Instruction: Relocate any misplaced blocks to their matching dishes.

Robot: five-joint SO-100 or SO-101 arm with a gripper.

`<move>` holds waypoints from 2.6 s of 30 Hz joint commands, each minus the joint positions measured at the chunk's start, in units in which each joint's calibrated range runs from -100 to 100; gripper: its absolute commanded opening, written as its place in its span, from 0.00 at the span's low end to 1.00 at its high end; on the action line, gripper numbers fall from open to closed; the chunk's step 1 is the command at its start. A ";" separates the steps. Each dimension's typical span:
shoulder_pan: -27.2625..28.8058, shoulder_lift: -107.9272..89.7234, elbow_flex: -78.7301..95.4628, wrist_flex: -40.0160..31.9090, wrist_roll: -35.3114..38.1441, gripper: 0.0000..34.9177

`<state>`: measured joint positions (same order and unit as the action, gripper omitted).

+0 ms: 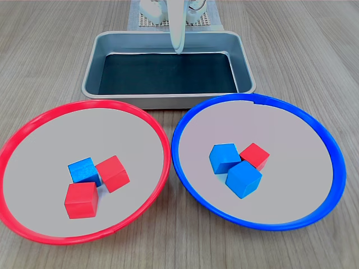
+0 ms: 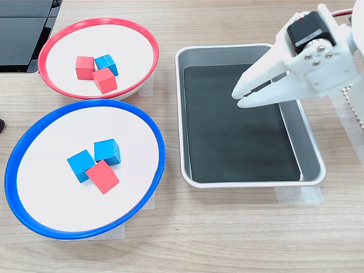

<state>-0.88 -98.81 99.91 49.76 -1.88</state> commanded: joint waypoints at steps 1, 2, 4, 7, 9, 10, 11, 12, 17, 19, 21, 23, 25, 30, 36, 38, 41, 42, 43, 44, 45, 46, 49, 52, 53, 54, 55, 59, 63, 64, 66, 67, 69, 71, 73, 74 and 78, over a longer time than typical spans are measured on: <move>-0.20 -0.17 -0.09 -0.93 0.05 0.01; -0.20 -0.17 -0.09 -0.93 0.05 0.01; -0.20 -0.17 -0.09 -0.93 0.05 0.01; -0.10 -0.17 -0.09 -0.93 0.00 0.01; -0.01 -0.17 -0.09 -0.93 0.00 0.01; -0.01 -0.17 -0.09 -0.93 0.00 0.01; -0.01 -0.17 -0.09 -0.93 0.00 0.01; -0.01 -0.17 -0.09 -0.93 0.00 0.01; 0.18 3.75 -2.00 -1.84 0.78 0.01; 0.56 7.42 -5.10 -1.34 1.42 0.01; 0.84 13.39 -10.74 -0.60 2.25 0.01; 0.93 17.74 -15.48 -0.02 2.78 0.01; 1.03 23.88 -22.12 0.72 3.76 0.01; 0.74 42.47 -39.96 1.54 7.23 0.01; -0.29 65.33 -64.45 7.16 13.28 0.01; -0.39 70.70 -70.82 8.07 14.99 0.01; -1.04 76.59 -76.74 8.97 18.32 0.01; -1.23 78.38 -78.47 9.14 19.34 0.01; -1.42 80.34 -80.11 9.22 20.27 0.01; -1.52 81.79 -81.29 9.39 20.76 0.02; -1.61 83.58 -82.93 9.88 21.25 0.02; -1.80 85.71 -85.21 11.12 21.83 0.02; -2.36 91.43 -92.13 15.58 22.56 0.08; -3.02 96.21 -98.68 19.13 22.76 0.13; -3.40 98.25 -101.50 20.36 22.91 0.16; -3.87 100.90 -104.78 21.44 22.95 0.21; -4.15 102.60 -106.69 21.93 23.05 0.24; -5.75 109.60 -113.97 22.02 23.25 0.30; -7.26 117.19 -122.08 20.69 22.81 0.34; -7.54 118.55 -123.44 20.69 22.71 0.34; -8.29 121.79 -127.17 21.02 22.37 0.36; -8.57 123.16 -128.63 21.35 22.27 0.36; -9.23 125.89 -131.45 22.02 21.98 0.39; -9.89 128.02 -133.36 22.59 21.59 0.40; -10.46 129.38 -134.27 22.76 21.20 0.43; -10.74 129.89 -134.55 22.84 21.10 0.44; -11.87 131.86 -135.55 24.16 21.00 0.46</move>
<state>-11.68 32.74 -32.40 72.76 19.41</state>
